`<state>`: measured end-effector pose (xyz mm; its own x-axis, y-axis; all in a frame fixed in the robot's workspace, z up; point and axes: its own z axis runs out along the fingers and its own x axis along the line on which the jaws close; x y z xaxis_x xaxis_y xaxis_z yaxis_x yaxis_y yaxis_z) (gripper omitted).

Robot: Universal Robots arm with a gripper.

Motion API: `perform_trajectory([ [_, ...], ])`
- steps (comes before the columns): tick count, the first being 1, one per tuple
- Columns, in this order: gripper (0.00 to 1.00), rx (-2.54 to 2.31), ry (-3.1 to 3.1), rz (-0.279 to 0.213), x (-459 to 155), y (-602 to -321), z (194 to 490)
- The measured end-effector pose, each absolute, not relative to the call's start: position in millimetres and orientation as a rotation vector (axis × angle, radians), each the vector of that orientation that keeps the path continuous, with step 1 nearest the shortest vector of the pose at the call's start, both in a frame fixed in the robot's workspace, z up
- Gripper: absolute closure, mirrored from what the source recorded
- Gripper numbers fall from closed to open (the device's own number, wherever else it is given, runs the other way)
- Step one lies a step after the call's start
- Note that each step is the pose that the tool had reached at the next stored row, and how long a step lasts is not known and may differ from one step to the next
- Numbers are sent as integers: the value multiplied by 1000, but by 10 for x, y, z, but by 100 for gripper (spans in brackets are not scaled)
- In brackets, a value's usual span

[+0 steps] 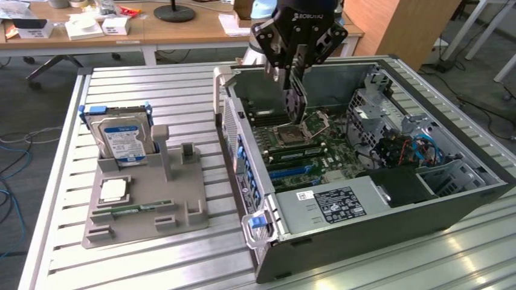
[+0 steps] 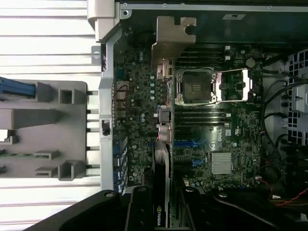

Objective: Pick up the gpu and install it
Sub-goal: 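Pick up the gpu and move the gpu toward the slot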

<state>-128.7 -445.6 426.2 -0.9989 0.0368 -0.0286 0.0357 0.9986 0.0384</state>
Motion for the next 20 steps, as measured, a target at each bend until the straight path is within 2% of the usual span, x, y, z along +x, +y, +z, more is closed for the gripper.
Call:
perform_trajectory([
  [20,74,57,3111,59,-702,-4441,4261],
])
